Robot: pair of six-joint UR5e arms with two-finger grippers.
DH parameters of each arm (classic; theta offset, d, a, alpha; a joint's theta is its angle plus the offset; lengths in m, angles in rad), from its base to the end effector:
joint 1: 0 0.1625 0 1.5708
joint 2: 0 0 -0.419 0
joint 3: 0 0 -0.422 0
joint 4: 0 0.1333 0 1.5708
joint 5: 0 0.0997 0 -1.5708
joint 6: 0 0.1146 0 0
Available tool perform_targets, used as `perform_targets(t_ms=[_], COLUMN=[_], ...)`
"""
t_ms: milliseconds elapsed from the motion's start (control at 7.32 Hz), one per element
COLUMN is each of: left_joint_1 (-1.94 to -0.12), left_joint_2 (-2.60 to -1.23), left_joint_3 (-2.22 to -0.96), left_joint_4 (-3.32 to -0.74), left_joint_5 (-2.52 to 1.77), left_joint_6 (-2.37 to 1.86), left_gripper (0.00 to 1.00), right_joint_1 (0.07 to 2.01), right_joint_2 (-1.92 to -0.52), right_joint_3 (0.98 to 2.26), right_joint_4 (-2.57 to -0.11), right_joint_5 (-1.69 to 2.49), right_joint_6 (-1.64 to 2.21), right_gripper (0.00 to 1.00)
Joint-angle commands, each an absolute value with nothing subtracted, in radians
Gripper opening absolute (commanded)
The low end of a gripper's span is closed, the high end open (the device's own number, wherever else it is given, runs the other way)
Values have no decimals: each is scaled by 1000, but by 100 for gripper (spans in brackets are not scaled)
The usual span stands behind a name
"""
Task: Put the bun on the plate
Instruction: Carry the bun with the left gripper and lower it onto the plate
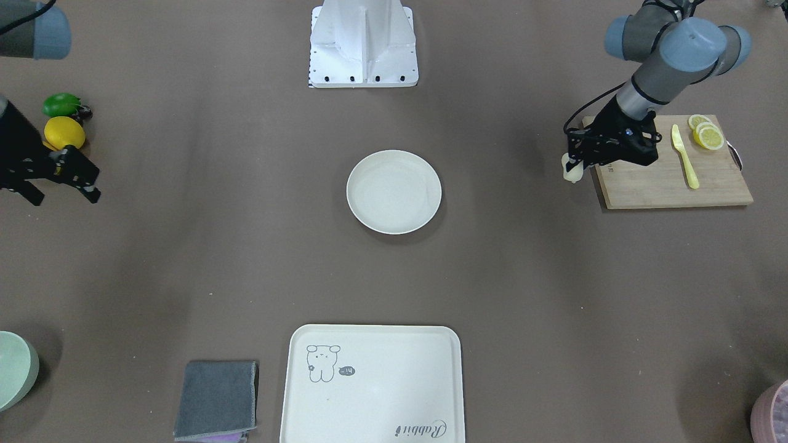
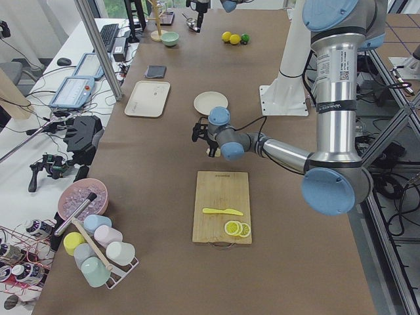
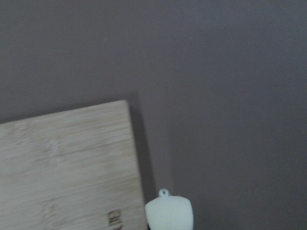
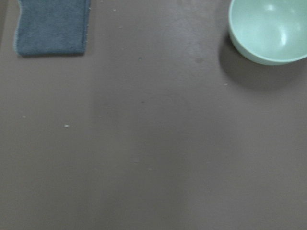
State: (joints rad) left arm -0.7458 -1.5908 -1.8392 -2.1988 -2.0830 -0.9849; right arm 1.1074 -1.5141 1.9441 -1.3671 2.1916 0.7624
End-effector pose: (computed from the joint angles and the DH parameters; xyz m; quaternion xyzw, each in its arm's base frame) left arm 0.3538 -0.4318 0.4431 0.0857 0.4768 0.0424 0.8738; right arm -0.1830 -0.5154 0.4210 0.0757 -0.4081 0.0407 0.9089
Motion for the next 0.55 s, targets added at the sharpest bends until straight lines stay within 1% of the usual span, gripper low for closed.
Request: perform_targets(t_ms=[0, 137, 273, 410], left_joint_1=[-712, -659, -614, -573], left_joint_2=[-1881, -1972, -2077, -2139], left_joint_3=[-1830, -1824, -1769, -1709], left_joint_4=[-1960, -1875, -1846, -1845], left_joint_5=[-2079, -2072, -2006, -1961], left_joint_6=[-1131, -1182, -1234, -1277], left_gripper=[25, 26, 26, 26], right_joint_1=[1292, 1360, 1418, 1464], right_joint_2=[-1664, -1722, -1782, -1837], right_joint_3=[1936, 1933, 1931, 1930], right_joint_4=[-1368, -1371, -1371, -1373], right_joint_5=[2298, 2331, 2342, 2344], right_joint_6=[501, 424, 337, 234], right_gripper=[100, 100, 100, 100])
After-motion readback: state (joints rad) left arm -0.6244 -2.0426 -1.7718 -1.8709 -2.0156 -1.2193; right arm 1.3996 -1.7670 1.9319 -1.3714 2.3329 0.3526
